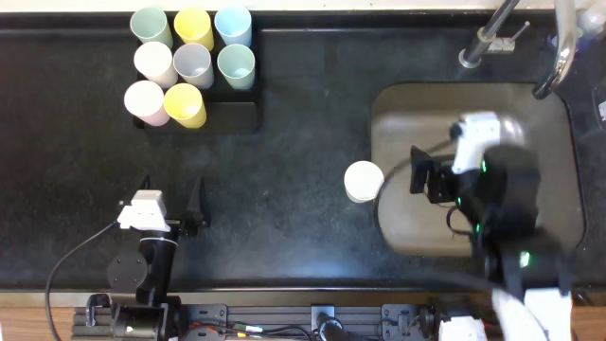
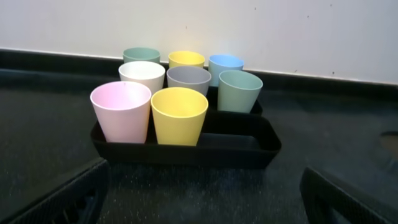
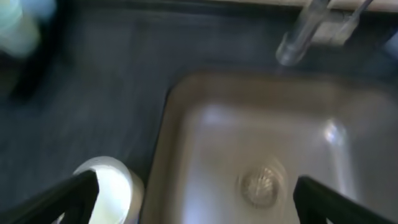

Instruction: Store Cups

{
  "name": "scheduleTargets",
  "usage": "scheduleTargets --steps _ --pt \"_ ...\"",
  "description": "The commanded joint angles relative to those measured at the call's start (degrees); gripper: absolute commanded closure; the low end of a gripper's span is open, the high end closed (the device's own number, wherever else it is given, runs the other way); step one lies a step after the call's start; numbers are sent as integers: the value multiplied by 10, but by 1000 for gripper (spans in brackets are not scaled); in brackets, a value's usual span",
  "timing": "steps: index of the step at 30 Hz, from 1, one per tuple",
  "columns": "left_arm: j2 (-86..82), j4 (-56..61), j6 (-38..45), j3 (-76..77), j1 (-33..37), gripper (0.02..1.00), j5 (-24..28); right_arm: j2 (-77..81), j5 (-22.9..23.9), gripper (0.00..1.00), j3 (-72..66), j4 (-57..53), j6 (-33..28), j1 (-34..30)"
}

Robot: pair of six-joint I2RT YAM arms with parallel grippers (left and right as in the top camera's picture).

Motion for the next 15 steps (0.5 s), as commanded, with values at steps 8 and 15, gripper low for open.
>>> scheduleTargets --steps 8,15 --pt "-6 -3 15 0 1 18 8 281 -162 60 154 -218 7 3" --pt "-6 -3 15 0 1 18 8 369 -159 71 154 -227 6 29"
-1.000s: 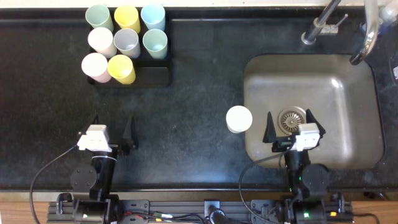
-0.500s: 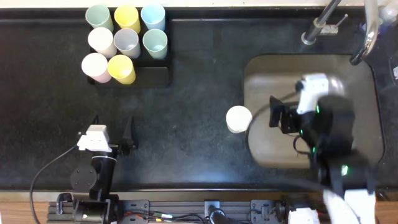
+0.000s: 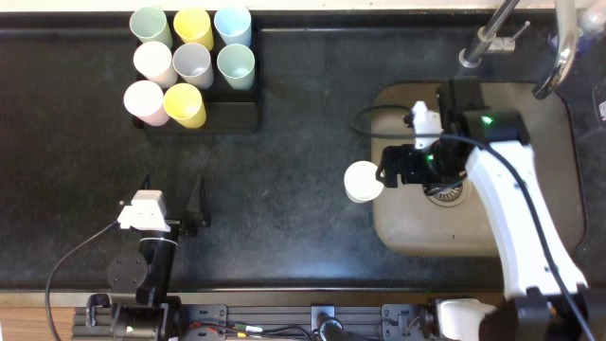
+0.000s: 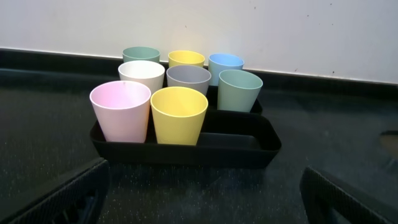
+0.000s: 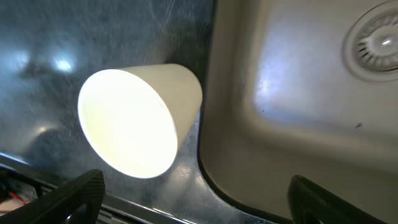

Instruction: Store Cups

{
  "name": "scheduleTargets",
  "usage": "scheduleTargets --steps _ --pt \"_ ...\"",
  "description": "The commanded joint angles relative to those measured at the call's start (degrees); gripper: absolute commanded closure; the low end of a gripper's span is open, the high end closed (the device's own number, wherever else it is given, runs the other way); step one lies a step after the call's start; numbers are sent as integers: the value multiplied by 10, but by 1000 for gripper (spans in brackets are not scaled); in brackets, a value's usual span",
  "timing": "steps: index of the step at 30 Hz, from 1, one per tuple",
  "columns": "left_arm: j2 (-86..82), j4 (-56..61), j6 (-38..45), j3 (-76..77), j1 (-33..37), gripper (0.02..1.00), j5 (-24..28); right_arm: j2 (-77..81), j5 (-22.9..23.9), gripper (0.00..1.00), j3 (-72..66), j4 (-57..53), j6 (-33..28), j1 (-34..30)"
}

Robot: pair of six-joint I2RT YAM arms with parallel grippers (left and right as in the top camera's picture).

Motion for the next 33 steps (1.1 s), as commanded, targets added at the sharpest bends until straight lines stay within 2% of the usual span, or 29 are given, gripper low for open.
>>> scheduleTargets --steps 1,7,14,19,23,28,33 --pt "-6 -3 15 0 1 20 8 32 -13 75 17 0 0 20" --pt "-6 -3 15 0 1 18 8 66 34 97 17 8 0 30" --pt "-6 -3 15 0 1 18 8 101 42 242 17 55 6 45" --pt "-6 -3 15 0 1 18 8 101 48 406 21 66 12 67" --pt "-6 -3 15 0 1 20 8 101 50 500 28 62 13 85" --pt "-6 -3 15 0 1 18 8 101 94 612 28 56 34 99" --pt "-6 -3 15 0 1 18 8 101 104 827 32 48 37 110"
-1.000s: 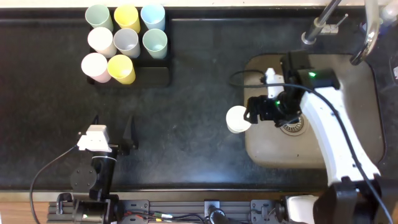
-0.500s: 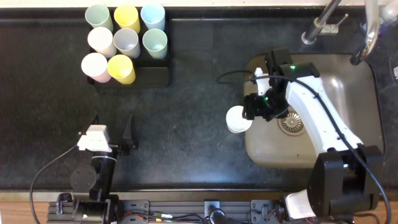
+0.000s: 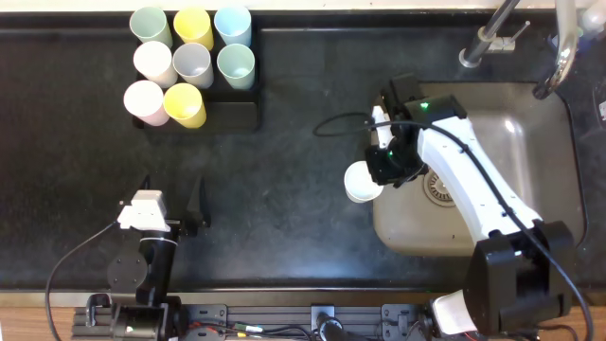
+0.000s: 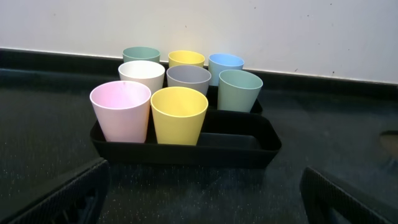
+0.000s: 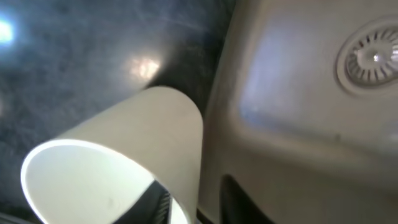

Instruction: Store Cups

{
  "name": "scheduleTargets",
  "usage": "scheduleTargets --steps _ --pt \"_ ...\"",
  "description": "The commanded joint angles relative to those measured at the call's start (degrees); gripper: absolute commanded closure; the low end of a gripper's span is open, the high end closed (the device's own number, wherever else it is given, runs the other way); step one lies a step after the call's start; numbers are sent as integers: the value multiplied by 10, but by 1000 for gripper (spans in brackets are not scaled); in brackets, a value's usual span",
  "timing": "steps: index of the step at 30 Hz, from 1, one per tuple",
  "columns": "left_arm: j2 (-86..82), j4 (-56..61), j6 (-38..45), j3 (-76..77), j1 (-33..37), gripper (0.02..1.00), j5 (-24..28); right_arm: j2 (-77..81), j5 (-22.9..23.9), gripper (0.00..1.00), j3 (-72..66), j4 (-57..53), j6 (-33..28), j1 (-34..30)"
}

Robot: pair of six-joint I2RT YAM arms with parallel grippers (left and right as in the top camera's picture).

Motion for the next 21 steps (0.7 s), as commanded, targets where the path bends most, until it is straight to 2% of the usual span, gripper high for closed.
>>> scheduleTargets --steps 1,4,12,21 --pt "-6 -3 15 0 1 20 8 0 21 871 20 -1 6 12" --pt "-6 -3 15 0 1 18 8 0 21 958 22 1 6 16" --pt "-6 -3 15 0 1 18 8 -6 21 956 69 4 16 34" --pt "-6 -3 15 0 1 18 8 -8 25 956 328 -54 63 70"
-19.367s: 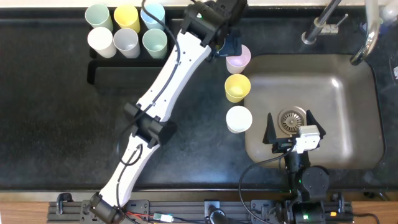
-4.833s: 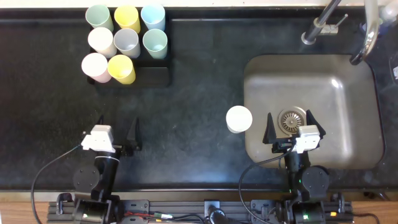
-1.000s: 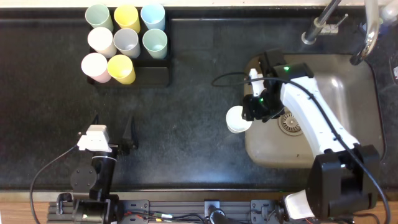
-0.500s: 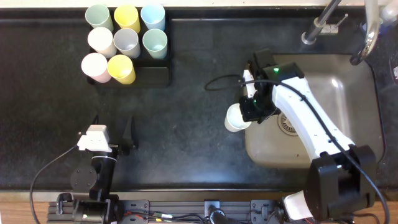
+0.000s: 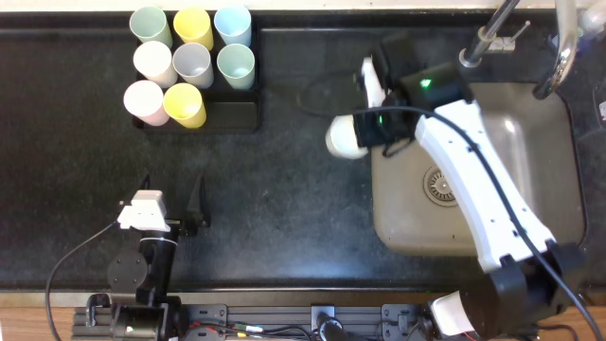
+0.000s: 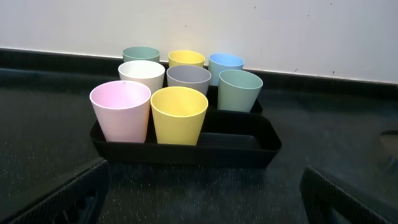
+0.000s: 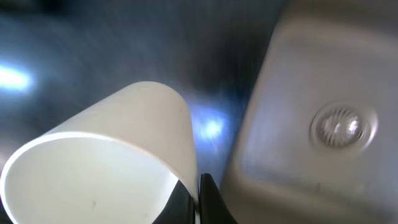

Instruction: Store Cups

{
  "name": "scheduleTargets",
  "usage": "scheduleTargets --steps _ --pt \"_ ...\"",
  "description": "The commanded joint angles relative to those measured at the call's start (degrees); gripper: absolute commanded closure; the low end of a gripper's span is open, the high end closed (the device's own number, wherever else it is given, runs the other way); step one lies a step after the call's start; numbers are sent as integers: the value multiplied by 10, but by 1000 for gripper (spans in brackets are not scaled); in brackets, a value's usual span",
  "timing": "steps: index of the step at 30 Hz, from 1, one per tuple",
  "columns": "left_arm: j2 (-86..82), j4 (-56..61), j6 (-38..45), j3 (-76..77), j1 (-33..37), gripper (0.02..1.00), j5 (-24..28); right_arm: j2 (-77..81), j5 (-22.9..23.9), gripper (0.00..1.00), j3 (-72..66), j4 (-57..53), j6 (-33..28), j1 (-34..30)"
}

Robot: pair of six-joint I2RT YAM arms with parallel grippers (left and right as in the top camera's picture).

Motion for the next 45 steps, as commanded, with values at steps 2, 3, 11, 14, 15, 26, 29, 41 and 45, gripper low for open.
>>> scheduleTargets --steps 2,3,11,14,15,26,29,41,45 --pt "-6 -3 15 0 1 18 8 1 8 958 177 -26 41 48" --pt "-6 -3 15 0 1 18 8 8 12 958 201 -33 49 60" --pt "-6 -3 15 0 1 18 8 135 47 958 396 -85 144 172" --pt "-6 -3 15 0 1 18 8 187 47 958 433 -76 144 184" --pt "-6 -3 15 0 1 18 8 203 47 958 441 -69 149 184" --pt "-6 -3 15 0 1 18 8 301 43 956 447 -31 176 186" --pt "-6 -3 15 0 1 18 8 314 43 956 447 -26 178 189" --pt "-6 -3 15 0 1 18 8 366 43 958 447 -21 186 197" --pt "-6 -3 15 0 1 18 8 376 46 958 447 -20 186 200"
